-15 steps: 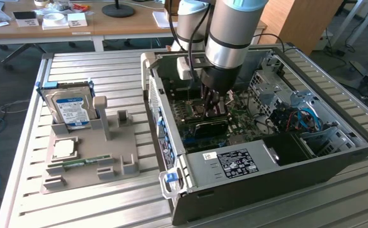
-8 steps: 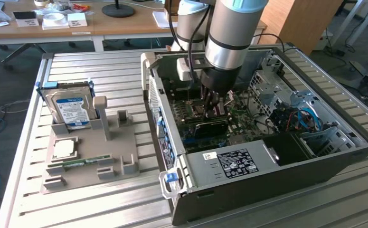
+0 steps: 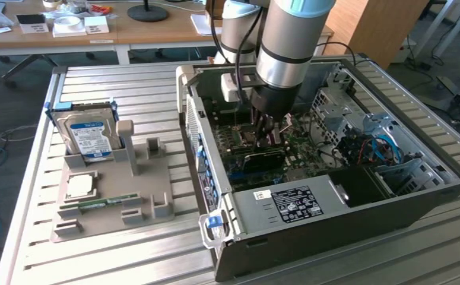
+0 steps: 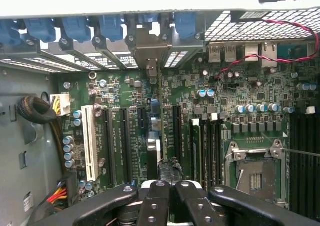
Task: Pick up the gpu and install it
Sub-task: 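Press down on the gpu until it lock into place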
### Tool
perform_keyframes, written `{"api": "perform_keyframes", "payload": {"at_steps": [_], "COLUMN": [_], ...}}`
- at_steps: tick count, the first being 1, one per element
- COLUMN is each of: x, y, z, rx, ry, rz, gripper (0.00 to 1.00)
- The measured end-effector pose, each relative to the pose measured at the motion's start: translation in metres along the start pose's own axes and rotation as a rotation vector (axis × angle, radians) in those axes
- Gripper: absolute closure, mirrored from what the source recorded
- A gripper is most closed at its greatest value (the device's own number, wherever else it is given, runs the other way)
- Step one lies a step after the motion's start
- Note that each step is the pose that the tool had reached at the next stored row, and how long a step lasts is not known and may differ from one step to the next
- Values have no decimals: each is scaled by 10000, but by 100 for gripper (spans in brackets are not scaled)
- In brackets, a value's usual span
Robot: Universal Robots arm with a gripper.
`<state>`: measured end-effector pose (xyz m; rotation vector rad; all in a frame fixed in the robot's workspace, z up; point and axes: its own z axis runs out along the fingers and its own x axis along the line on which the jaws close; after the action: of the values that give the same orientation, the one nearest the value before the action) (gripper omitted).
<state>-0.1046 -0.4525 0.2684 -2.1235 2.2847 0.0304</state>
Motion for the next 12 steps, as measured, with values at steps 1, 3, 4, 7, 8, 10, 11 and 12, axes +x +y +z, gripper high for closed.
{"api": "perform_keyframes", "payload": {"at_steps": [1,3,4,7,8,10,11,12], "x": [0,0,0,-1,-1,0,0,0], "y": [0,0,1,1,2,6,9,12], "z": [0,1,1,2,3,5,6,7], "rx": [0,1,6,18,19,19,24,29], "ry": [-1,-1,-2,-4,-4,-3,-4,-5], "rz": [-1,-1,-8,-19,-18,-20,-23,-28], "gripper": [89,89,89,89,89,89,89,89]}}
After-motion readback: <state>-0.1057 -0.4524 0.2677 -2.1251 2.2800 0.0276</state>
